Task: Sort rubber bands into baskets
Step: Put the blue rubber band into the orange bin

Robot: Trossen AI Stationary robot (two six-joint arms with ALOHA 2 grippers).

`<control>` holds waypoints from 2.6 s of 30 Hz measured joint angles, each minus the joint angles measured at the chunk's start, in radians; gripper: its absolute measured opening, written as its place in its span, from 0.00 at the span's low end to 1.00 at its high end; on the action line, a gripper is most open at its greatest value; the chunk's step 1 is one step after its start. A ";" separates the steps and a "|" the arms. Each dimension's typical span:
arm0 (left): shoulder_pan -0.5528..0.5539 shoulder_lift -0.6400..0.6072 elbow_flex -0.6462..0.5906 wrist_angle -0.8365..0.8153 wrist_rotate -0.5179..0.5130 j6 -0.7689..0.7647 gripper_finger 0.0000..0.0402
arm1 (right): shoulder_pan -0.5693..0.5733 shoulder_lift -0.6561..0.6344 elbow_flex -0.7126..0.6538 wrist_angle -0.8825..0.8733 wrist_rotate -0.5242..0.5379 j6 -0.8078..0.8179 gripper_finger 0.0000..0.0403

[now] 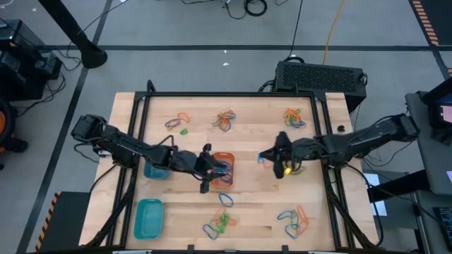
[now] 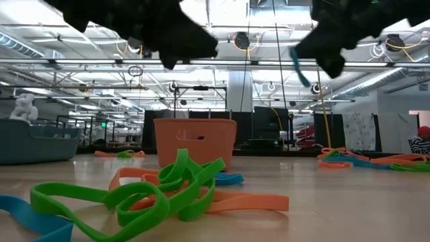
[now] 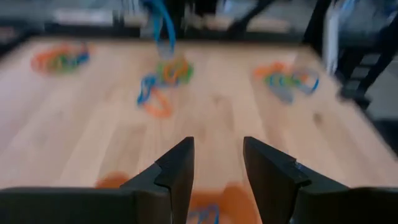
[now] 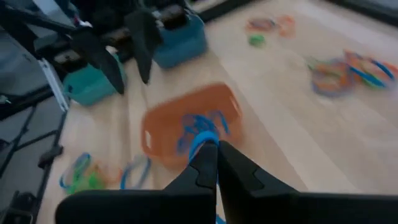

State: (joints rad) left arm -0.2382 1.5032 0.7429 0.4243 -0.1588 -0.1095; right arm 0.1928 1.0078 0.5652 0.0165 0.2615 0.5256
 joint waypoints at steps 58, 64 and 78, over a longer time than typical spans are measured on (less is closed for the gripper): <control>0.123 -0.027 -0.179 -0.020 0.046 -0.196 0.36 | -0.035 0.801 0.294 0.416 -0.055 -0.151 0.27; 0.112 -0.027 -0.178 0.006 0.052 -0.191 0.36 | -0.036 0.646 0.295 0.194 -0.108 -0.189 0.30; -0.055 -0.027 -0.037 -0.048 0.069 -0.072 0.36 | 0.087 0.387 0.295 -0.510 -0.077 0.071 0.29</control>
State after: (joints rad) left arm -0.2929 1.4757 0.7057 0.3763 -0.0898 -0.1810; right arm 0.2797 1.3945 0.8604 -0.4937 0.1848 0.5966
